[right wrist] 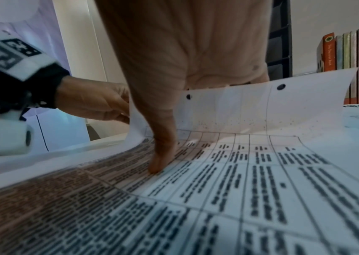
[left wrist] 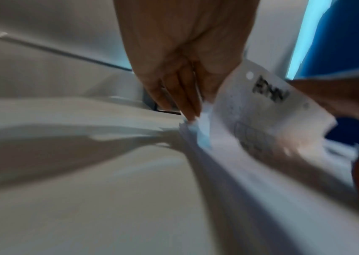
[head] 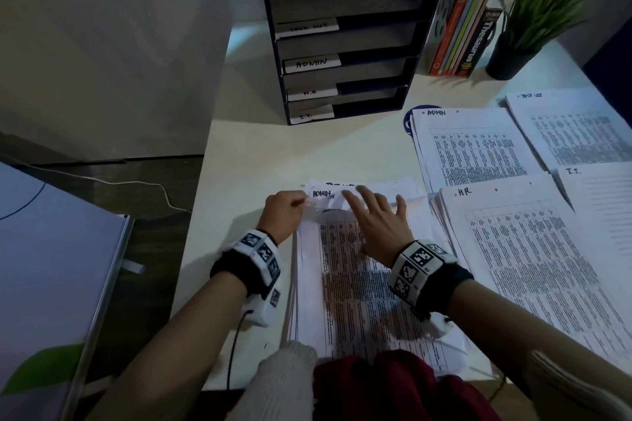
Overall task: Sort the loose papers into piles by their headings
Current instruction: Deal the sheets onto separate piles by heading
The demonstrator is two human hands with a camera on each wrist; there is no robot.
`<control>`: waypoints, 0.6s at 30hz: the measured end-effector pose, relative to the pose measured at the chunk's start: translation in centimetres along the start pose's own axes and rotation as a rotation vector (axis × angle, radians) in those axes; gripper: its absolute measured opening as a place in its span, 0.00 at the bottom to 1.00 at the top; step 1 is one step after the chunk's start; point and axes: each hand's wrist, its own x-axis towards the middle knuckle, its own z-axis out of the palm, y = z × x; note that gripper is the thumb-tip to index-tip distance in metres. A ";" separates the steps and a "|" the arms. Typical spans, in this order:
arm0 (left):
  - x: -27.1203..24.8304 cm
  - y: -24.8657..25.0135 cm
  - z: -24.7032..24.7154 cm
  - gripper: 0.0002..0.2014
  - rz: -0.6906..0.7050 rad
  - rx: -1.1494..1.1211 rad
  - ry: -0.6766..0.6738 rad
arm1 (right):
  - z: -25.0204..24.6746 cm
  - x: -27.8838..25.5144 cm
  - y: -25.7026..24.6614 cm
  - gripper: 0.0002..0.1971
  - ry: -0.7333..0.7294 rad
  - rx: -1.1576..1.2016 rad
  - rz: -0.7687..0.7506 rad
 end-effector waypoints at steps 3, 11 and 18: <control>-0.1 0.7 -0.9 0.13 -0.087 -0.304 -0.214 | 0.0 -0.3 0.1 0.60 0.024 0.004 0.039; 1.1 0.8 -0.2 0.18 -0.093 0.054 -0.094 | 0.9 -0.5 -0.3 0.44 0.103 -0.131 0.036; 0.7 -0.2 0.7 0.18 0.057 0.291 0.000 | 1.4 -0.9 -0.4 0.28 0.039 -0.023 -0.016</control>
